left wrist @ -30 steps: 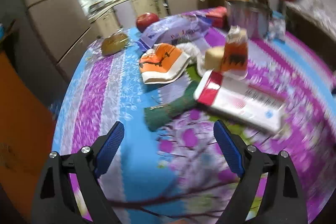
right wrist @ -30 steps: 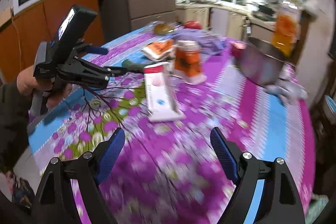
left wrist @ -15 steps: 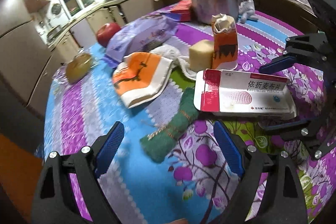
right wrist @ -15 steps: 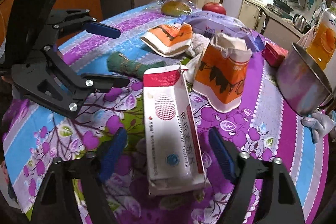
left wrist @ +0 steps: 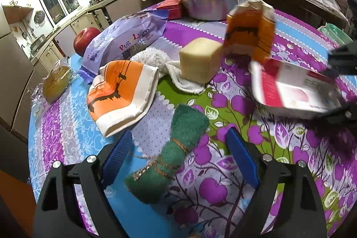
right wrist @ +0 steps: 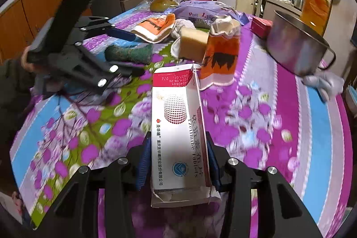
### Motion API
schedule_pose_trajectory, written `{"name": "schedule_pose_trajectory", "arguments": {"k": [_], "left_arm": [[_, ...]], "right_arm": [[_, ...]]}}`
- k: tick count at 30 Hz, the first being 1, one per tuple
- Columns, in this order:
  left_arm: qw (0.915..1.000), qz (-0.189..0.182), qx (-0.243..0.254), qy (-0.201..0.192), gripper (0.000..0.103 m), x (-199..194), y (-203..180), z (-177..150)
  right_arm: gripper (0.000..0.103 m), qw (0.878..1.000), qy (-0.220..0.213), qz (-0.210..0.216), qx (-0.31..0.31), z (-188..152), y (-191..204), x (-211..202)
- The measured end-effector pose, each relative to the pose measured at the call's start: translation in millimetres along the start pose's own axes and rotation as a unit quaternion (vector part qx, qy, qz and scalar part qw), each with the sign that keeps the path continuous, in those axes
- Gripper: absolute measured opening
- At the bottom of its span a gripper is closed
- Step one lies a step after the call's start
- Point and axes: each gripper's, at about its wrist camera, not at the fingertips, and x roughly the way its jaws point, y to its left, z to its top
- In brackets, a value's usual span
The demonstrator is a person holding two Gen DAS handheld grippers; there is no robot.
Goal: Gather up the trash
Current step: 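Grasp the white medicine box with the right gripper while the left grasps the green scrubber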
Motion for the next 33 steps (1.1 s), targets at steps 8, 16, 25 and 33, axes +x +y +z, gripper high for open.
{"name": "schedule_pose_trajectory", "arguments": {"k": [8,16,25,33], "left_arm": [[1.0,-0.006,-0.007,0.0,0.038,-3,-6,1],[0.9995,-0.008,-0.031,-0.007,0.043,-7,-2,-8],[0.9985,0.014,-0.053,-0.005,0.035,-14,-12,-14],[0.9956,0.063,-0.069,-0.008,0.027,-32,-39,-18]], "right_arm": [[0.049,1.0,-0.003,0.005,0.003,-14,5,-6],[0.056,1.0,0.001,-0.009,0.001,-3,9,2],[0.045,1.0,-0.013,-0.025,0.004,-9,16,3],[0.044,0.999,-0.039,-0.026,0.022,-19,18,-10]]}}
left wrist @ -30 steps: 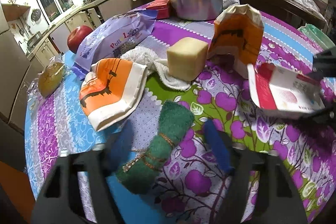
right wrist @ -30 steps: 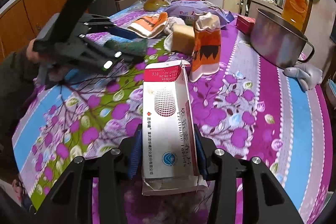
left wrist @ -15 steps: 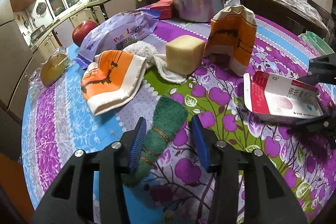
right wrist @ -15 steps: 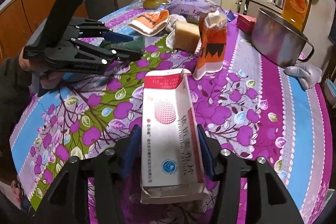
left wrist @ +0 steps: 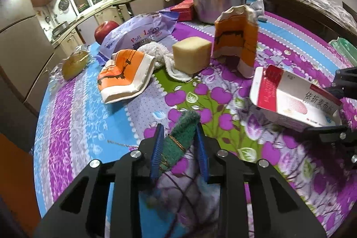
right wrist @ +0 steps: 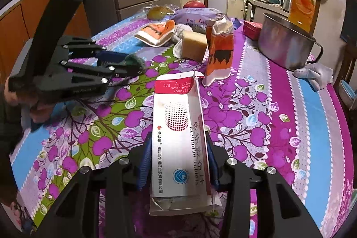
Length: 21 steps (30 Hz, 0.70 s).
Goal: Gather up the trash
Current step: 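Grasp the white medicine box with the right gripper while the left grasps the green scrubber, then lift the medicine box with the right gripper while the left lifts the scrubber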
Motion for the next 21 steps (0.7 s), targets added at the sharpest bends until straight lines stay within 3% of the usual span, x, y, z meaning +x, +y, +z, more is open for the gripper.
{"name": "schedule_pose_trajectory", "arguments": {"k": [7,14,21], "left_arm": [[0.9979,0.047,-0.042,-0.011,0.025,-30,-23,-4],[0.9878,0.115,-0.098,-0.036,0.024,-60,-35,-8],[0.9817,0.131,-0.124,-0.06,0.024,-82,-43,-9]], "right_arm": [[0.044,1.0,-0.022,-0.006,0.018,-4,-3,-17],[0.044,0.998,-0.048,-0.022,0.031,-7,-7,-39],[0.044,0.997,-0.064,-0.031,0.041,-12,-9,-57]]}}
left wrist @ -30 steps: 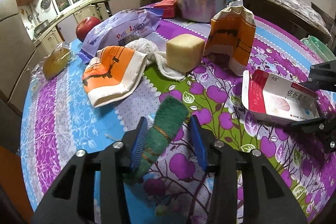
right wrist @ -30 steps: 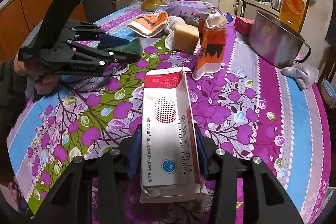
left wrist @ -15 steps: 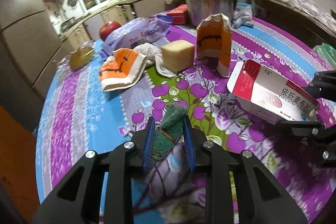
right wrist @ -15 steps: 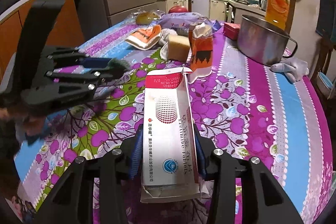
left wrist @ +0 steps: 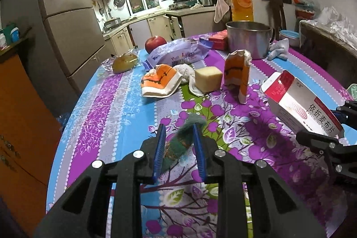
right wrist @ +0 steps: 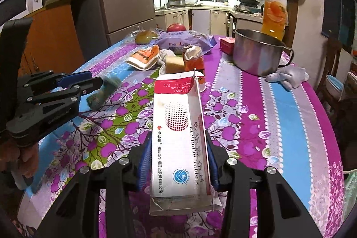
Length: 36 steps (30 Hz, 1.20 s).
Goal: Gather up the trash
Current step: 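Lift the medicine box with the right gripper while the left lifts the scrubber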
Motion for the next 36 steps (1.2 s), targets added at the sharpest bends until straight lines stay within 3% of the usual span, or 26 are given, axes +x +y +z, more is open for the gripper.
{"name": "schedule_pose_trajectory", "arguments": {"k": [8,11,13,15,17,20,25,27,36], "left_arm": [[0.9998,-0.013,-0.008,-0.015,0.024,-16,-10,2],[0.9996,-0.027,-0.009,-0.001,0.024,-11,-6,1],[0.9979,-0.058,-0.006,0.029,0.025,0,4,-1],[0.9952,-0.084,-0.008,0.049,0.035,9,18,-5],[0.9943,-0.089,-0.002,0.057,0.053,16,30,-10],[0.9891,-0.126,0.008,0.077,0.058,23,40,-18],[0.9813,-0.17,0.063,0.065,0.06,24,20,-20],[0.979,-0.168,0.091,0.071,0.062,32,12,-20],[0.9804,-0.153,0.075,0.099,0.06,73,27,-16]], "right_arm": [[0.044,1.0,-0.017,-0.005,0.004,-2,-1,-17],[0.045,1.0,-0.016,-0.004,0.004,-5,-1,-21],[0.045,1.0,-0.014,-0.004,0.004,-8,-2,-23],[0.045,1.0,-0.013,-0.003,0.005,-10,-3,-25],[0.046,1.0,-0.011,0.002,0.007,-13,-5,-25],[0.046,1.0,-0.006,0.01,0.009,-17,-5,-21],[0.046,1.0,0.004,0.02,0.009,-20,0,-14],[0.046,1.0,0.004,0.021,0.007,-21,2,-14],[0.046,0.999,0.013,0.026,0.013,-25,-2,-8]]}}
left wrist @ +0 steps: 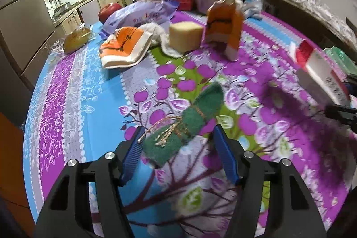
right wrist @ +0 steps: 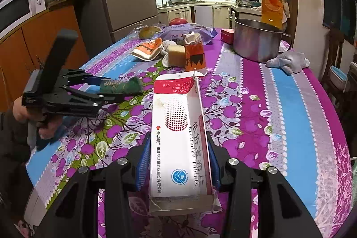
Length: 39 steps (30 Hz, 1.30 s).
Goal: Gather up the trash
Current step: 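Lift the medicine box with the right gripper while the left lifts the scrubber, then carry the green scrubber and white medicine box over the green bin with both tools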
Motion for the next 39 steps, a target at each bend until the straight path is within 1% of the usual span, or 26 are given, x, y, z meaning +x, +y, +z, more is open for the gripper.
{"name": "schedule_pose_trajectory", "arguments": {"k": [3,4,5,6,9,11,13,15,18,21,23,25,27,29,30,32,35,39], "left_arm": [[0.9997,0.001,-0.005,-0.025,0.06,-9,6,3],[0.9992,0.001,-0.001,-0.039,0.06,-13,8,4],[0.9991,0.001,0.005,-0.042,0.06,-15,8,6],[0.9991,0.001,0.017,-0.04,0.06,-14,9,7],[0.9981,-0.015,0.055,-0.023,0.06,-6,5,10],[0.9959,-0.037,0.082,-0.013,0.06,-6,1,9],[0.9943,-0.053,0.093,0.005,0.06,-2,-1,9],[0.9934,-0.059,0.095,0.023,0.056,5,-1,7],[0.9929,-0.078,0.086,0.024,0.048,3,-1,4],[0.9928,-0.085,0.081,0.026,0.037,-1,-4,-1],[0.9929,-0.08,0.084,0.028,0.031,-6,-10,-6],[0.9933,-0.075,0.084,0.028,0.03,-11,-17,-12],[0.9946,-0.063,0.078,0.026,0.027,-14,-20,-16],[0.9967,-0.045,0.064,0.022,0.023,-17,-25,-18],[0.9974,-0.035,0.06,0.018,0.023,-19,-29,-20],[0.9987,-0.014,0.049,0.002,0.022,-26,-39,-23],[0.9994,0.006,0.024,-0.026,0.021,-41,-49,-23],[0.9967,0.028,-0.023,-0.073,0.021,-69,-66,-15]], "right_arm": [[0.046,1.0,0.002,0.002,-0.001,0,0,3],[0.046,1.0,0.003,0.003,0.001,0,0,4],[0.046,1.0,0.004,0.004,0.002,0,-1,5],[0.046,1.0,0.005,0.004,0.003,0,-2,6],[0.046,1.0,0.006,0.01,0.006,-1,-1,8],[0.046,1.0,0.005,0.012,0.006,-1,-1,8],[0.046,1.0,0.005,0.012,0.009,0,-2,8],[0.046,1.0,0.005,0.013,0.011,0,-3,8],[0.046,1.0,0.005,0.014,0.011,0,-4,8],[0.046,1.0,0.005,0.015,0.011,-1,-4,7],[0.046,1.0,0.003,0.015,0.012,-2,-4,7],[0.046,1.0,0.0,0.015,0.014,-3,-5,6],[0.046,1.0,-0.003,0.015,0.016,-3,-5,5],[0.046,1.0,-0.01,0.014,0.019,-3,-5,1],[0.046,1.0,-0.014,0.013,0.02,-4,-5,-1],[0.046,0.999,-0.022,0.01,0.021,-4,-6,-6],[0.046,0.999,-0.035,-0.001,0.021,-4,-7,-14],[0.046,0.997,-0.066,-0.022,0.023,-1,-11,-35]]}}
